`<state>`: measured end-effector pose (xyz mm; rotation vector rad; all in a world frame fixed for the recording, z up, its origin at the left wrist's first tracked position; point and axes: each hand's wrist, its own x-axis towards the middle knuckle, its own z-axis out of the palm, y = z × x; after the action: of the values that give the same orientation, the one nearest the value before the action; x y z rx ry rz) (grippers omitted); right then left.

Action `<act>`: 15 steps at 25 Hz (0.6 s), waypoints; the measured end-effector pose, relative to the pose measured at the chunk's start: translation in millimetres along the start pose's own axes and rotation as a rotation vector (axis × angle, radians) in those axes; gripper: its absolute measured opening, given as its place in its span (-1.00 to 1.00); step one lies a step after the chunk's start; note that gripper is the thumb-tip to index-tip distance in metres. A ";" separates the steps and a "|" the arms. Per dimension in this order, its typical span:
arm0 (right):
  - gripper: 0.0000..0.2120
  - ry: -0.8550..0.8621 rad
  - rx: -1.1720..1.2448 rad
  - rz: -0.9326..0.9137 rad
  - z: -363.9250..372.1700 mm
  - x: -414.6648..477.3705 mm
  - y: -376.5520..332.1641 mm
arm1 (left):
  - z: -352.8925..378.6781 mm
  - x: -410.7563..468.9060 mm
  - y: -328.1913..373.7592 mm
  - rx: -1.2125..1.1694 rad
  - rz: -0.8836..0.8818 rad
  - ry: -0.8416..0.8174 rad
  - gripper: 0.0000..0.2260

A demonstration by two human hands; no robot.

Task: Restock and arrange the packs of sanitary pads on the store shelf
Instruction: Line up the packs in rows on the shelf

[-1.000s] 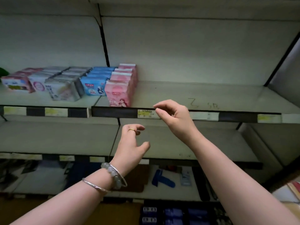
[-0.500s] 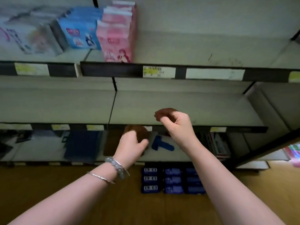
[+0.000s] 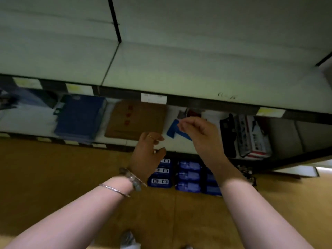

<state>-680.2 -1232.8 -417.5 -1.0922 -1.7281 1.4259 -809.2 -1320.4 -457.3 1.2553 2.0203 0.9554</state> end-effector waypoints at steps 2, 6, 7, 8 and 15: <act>-0.75 0.022 0.003 0.031 3.8 1.6 58.4 | 34.7 3.7 -44.3 0.005 -0.004 -0.027 -0.81; -0.78 0.034 0.048 0.184 28.1 0.3 190.1 | 102.1 10.4 -151.9 0.143 -0.065 -0.093 -0.78; -0.79 0.028 0.037 0.215 37.2 0.4 223.9 | 118.2 12.4 -180.1 0.151 -0.082 -0.115 -0.78; -0.79 0.022 0.025 0.239 47.4 1.5 257.2 | 134.2 14.5 -207.7 0.160 -0.092 -0.137 -0.78; -0.88 -0.117 -0.252 0.292 106.3 27.8 436.4 | 220.4 36.2 -365.0 0.414 -0.094 -0.446 -0.57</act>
<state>-697.8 -1226.4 -867.1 -1.4724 -1.9311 1.4973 -839.2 -1338.4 -883.8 1.4161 1.9397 0.1812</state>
